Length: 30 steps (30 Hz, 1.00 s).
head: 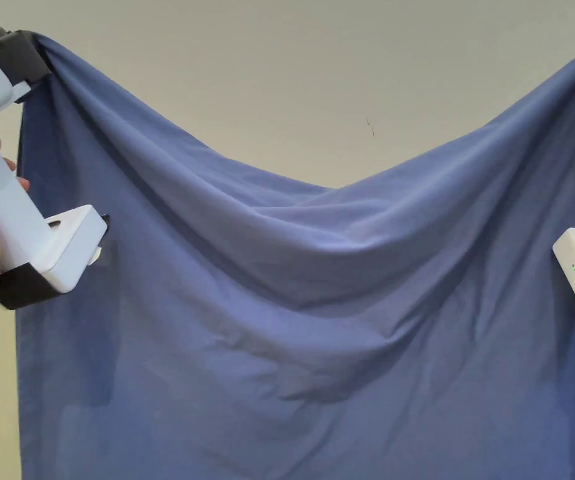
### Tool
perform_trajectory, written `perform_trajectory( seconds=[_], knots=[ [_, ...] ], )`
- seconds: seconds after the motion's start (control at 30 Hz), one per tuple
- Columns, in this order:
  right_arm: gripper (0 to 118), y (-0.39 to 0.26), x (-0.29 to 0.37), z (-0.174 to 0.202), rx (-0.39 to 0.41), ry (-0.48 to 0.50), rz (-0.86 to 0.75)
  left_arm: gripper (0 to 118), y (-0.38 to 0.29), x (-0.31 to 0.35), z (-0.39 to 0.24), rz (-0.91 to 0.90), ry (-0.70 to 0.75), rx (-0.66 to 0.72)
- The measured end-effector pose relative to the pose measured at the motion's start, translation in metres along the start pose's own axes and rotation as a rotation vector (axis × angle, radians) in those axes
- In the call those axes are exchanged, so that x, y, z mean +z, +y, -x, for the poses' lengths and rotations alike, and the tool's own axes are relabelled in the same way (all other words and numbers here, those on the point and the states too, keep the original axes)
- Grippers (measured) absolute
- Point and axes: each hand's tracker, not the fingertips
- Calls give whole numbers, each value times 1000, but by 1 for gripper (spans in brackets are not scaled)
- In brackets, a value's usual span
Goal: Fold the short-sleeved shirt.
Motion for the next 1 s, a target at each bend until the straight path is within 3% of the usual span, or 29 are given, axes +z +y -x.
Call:
perform_trajectory(
  seconds=[0.2,0.5,0.77,1.0],
  knots=[
    [3,-32,-37,-15,-49,8,34,3,-26,-33,21,-13,14,60],
    [3,-111,-36,-29,-15,14,120,3,-91,-31,41,44,-7,31],
    [3,-177,24,-36,-3,25,254,3,-155,17,60,141,-22,-29],
    [3,-164,127,-31,53,30,344,3,-154,108,60,205,-46,-136]
  ],
)
